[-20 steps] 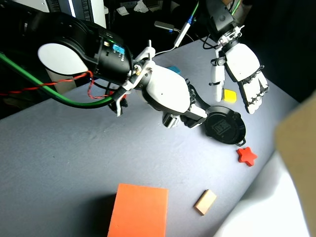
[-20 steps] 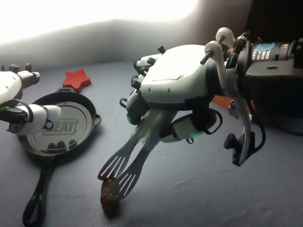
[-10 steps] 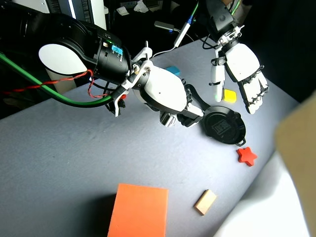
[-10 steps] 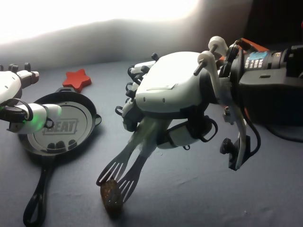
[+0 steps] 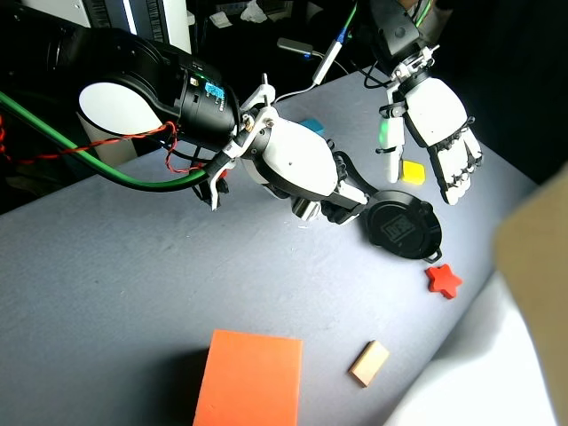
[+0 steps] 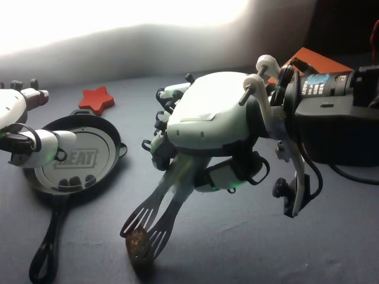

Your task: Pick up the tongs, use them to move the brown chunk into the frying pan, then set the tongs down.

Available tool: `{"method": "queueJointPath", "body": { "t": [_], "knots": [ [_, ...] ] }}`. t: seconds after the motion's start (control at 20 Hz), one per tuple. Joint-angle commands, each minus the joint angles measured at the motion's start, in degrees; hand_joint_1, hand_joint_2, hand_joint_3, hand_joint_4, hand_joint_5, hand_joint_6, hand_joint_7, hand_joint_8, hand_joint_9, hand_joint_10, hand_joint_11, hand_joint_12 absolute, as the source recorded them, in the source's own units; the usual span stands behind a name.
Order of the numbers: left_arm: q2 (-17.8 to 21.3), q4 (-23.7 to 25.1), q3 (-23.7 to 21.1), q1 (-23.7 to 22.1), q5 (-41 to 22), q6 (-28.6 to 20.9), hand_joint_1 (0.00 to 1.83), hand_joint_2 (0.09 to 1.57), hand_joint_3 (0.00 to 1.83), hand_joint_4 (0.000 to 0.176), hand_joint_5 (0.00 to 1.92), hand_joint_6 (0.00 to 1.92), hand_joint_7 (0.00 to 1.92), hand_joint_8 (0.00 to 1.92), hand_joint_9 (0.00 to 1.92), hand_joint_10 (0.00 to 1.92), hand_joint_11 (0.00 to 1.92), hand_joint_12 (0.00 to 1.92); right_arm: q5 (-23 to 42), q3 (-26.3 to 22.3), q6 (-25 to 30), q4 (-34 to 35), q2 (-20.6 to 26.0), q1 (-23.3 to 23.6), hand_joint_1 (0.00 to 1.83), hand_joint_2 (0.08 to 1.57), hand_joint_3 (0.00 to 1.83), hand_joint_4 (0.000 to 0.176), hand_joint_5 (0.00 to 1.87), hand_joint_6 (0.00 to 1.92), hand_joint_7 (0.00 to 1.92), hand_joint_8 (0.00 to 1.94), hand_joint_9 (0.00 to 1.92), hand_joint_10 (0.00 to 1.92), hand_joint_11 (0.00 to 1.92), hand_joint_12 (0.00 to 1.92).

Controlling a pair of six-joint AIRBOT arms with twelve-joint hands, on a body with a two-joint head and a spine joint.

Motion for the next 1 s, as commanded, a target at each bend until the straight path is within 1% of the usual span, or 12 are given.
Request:
{"method": "queueJointPath", "body": {
  "t": [0.0, 0.2, 0.25, 0.3, 0.45, 0.5, 0.55, 0.6, 0.65, 0.7, 0.8, 0.95],
  "knots": [
    [0.56, 3.3, 0.11, -0.48, -4.15, 0.11, 0.19, 1.27, 0.0, 0.046, 0.21, 0.0, 0.26, 0.0, 0.28, 0.0, 0.0, 1.02, 6.22, -0.17, -0.14, 0.22, 0.14, 0.57, 1.08, 1.25, 0.01, 0.0, 0.7, 1.35, 0.92, 0.06, 0.53, 0.83, 0.1, 1.61],
    [0.54, 3.3, 0.12, -0.49, -4.35, 0.1, 0.2, 1.28, 0.0, 0.041, 0.2, 0.0, 0.26, 0.0, 0.28, 0.0, 0.0, 1.0, 6.2, -0.19, -0.13, 0.23, 0.13, 0.73, 1.1, 1.23, 0.0, 0.0, 0.75, 1.31, 0.99, 0.1, 0.61, 0.81, 0.18, 1.59],
    [0.53, 3.3, 0.13, -0.51, -4.37, 0.1, 0.2, 1.28, 0.0, 0.041, 0.19, 0.0, 0.25, 0.0, 0.26, 0.0, 0.0, 0.99, 6.2, -0.19, -0.13, 0.23, 0.13, 0.71, 1.09, 1.24, 0.0, 0.0, 0.74, 1.33, 0.99, 0.11, 0.6, 0.81, 0.18, 1.59],
    [0.53, 3.3, 0.13, -0.51, -4.37, 0.1, 0.19, 1.28, 0.0, 0.042, 0.18, 0.0, 0.25, 0.0, 0.25, 0.0, 0.0, 0.98, 6.2, -0.19, -0.12, 0.23, 0.13, 0.71, 1.1, 1.22, 0.0, 0.0, 0.77, 1.29, 1.02, 0.12, 0.62, 0.81, 0.2, 1.58],
    [0.53, 3.3, 0.16, -0.49, -4.44, 0.1, 0.19, 1.28, 0.0, 0.036, 0.2, 0.01, 0.25, 0.0, 0.26, 0.0, 0.0, 0.99, 6.21, -0.2, -0.11, 0.23, 0.13, 0.63, 1.11, 1.22, 0.0, 0.0, 0.79, 1.26, 1.03, 0.14, 0.64, 0.81, 0.22, 1.58],
    [0.53, 3.3, 0.16, -0.48, -4.44, 0.1, 0.19, 1.28, 0.0, 0.037, 0.2, 0.0, 0.25, 0.0, 0.26, 0.0, 0.0, 0.99, 6.21, -0.2, -0.11, 0.23, 0.13, 0.63, 1.16, 1.2, 0.0, 0.0, 0.84, 1.26, 0.87, 0.96, 0.66, 0.82, 0.23, 1.59],
    [0.52, 3.3, 0.15, -0.45, -4.44, 0.1, 0.2, 1.28, 0.0, 0.04, 0.2, 0.0, 0.25, 0.0, 0.26, 0.0, 0.0, 0.99, 6.2, -0.2, -0.1, 0.23, 0.13, 0.68, 1.17, 1.2, 0.0, 0.005, 0.83, 1.29, 0.82, 1.16, 0.66, 0.83, 0.22, 1.61],
    [0.52, 3.3, 0.14, -0.43, -4.44, 0.1, 0.19, 1.28, 0.0, 0.044, 0.19, 0.0, 0.26, 0.0, 0.27, 0.01, 0.0, 0.99, 6.17, -0.2, -0.09, 0.23, 0.13, 0.73, 1.17, 1.2, 0.0, 0.013, 0.83, 1.28, 0.84, 1.17, 0.67, 0.84, 0.24, 1.61],
    [0.52, 3.3, 0.13, -0.41, -4.44, 0.1, 0.19, 1.28, 0.0, 0.045, 0.19, 0.0, 0.26, 0.0, 0.26, 0.0, 0.0, 0.99, 6.09, -0.2, -0.07, 0.23, 0.15, 0.78, 1.19, 1.18, 0.0, 0.019, 0.85, 1.23, 0.88, 1.12, 0.71, 0.85, 0.28, 1.58],
    [0.52, 3.3, 0.12, -0.41, -4.44, 0.1, 0.18, 1.28, 0.0, 0.042, 0.19, 0.0, 0.25, 0.0, 0.26, 0.0, 0.0, 0.98, 5.98, -0.2, -0.04, 0.23, 0.15, 0.84, 1.19, 1.17, 0.0, 0.021, 0.87, 1.21, 0.9, 1.09, 0.72, 0.84, 0.3, 1.55],
    [0.52, 3.3, 0.11, -0.41, -4.44, 0.1, 0.15, 1.29, 0.0, 0.044, 0.18, 0.0, 0.26, 0.0, 0.27, 0.0, 0.0, 0.99, 5.87, -0.2, 0.05, 0.23, 0.2, 0.99, 1.19, 1.16, 0.0, 0.02, 0.86, 1.2, 0.92, 1.08, 0.74, 0.82, 0.35, 1.53],
    [0.52, 3.26, 0.21, -0.41, -4.44, 0.1, 0.19, 1.28, 0.0, 0.035, 0.19, 0.0, 0.27, 0.0, 0.27, 0.0, 0.0, 0.99, 5.69, -0.2, 0.17, 0.23, 0.29, 1.18, 1.2, 1.16, 0.0, 0.019, 0.88, 1.18, 0.93, 1.06, 0.8, 0.78, 0.4, 1.51]
  ]
}}
